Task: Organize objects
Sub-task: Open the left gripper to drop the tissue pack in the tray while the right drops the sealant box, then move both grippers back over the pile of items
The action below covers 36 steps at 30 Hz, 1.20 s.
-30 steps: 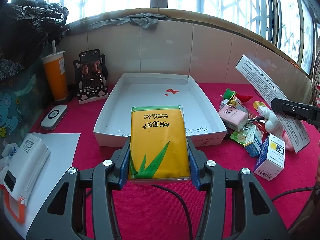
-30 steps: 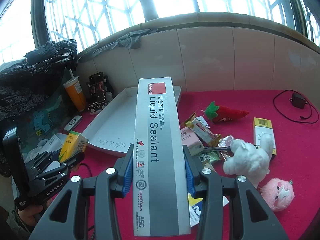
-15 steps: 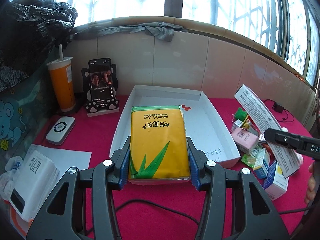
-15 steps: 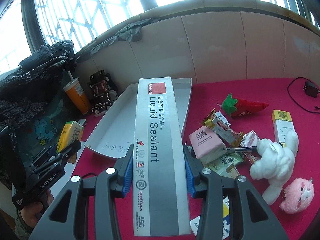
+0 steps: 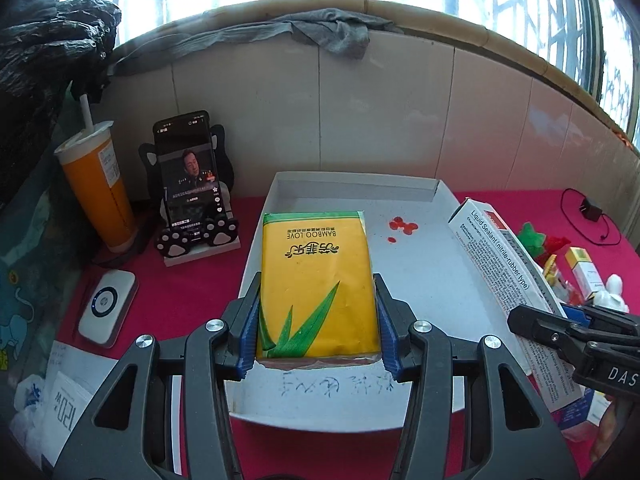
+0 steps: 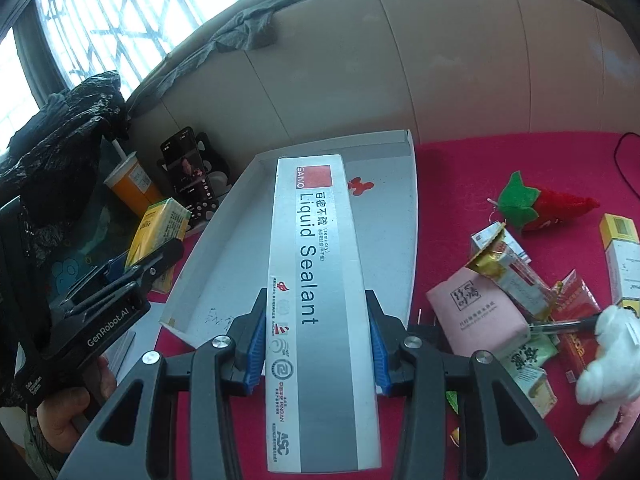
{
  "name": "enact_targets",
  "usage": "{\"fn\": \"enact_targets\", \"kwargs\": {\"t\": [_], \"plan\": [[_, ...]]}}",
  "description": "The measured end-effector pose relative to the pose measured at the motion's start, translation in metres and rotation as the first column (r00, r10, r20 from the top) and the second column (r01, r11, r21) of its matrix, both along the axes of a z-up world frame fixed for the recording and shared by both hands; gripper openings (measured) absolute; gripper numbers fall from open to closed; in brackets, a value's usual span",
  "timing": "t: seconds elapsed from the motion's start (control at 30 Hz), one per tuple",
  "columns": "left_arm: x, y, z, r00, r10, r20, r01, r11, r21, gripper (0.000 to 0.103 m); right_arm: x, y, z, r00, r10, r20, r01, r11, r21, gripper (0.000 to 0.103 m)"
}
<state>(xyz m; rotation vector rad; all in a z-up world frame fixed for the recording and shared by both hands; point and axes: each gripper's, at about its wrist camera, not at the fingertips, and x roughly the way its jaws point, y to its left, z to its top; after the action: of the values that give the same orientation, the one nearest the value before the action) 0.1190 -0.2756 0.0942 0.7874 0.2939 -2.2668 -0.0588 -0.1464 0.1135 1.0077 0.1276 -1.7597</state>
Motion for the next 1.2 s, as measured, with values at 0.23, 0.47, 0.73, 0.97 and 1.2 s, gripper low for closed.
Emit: {"fn": "enact_targets", "kwargs": {"t": [0.23, 0.47, 0.73, 0.97, 1.2], "plan": [[-0.018, -0.017, -0.009, 1.000, 0.025, 0.005, -0.025, 0.999, 0.020, 0.049, -0.009, -0.035, -0.013, 0.999, -0.035, -0.006, 0.035, 0.999, 0.013, 0.043], [-0.018, -0.023, -0.007, 0.994, 0.077, -0.073, -0.077, 0.997, 0.008, 0.087, 0.003, -0.051, -0.006, 0.991, -0.027, -0.129, 0.025, 0.999, -0.023, 0.053], [0.016, -0.005, 0.009, 0.977, 0.125, -0.173, -0.126, 0.992, 0.006, 0.103, 0.008, -0.001, 0.020, 0.984, -0.073, -0.165, 0.048, 0.987, -0.152, 0.103], [0.025, 0.069, 0.017, 0.965, -0.054, -0.256, 0.046, 0.998, -0.036, 0.103, 0.018, 0.092, 0.055, 0.975, -0.085, -0.204, 0.018, 0.951, -0.310, 0.103], [-0.010, 0.143, 0.001, 0.917, -0.357, -0.181, 0.362, 0.932, -0.005, 0.103, -0.017, 0.200, 0.064, 0.933, -0.284, -0.220, 0.179, 0.899, -0.399, 0.103]]}}
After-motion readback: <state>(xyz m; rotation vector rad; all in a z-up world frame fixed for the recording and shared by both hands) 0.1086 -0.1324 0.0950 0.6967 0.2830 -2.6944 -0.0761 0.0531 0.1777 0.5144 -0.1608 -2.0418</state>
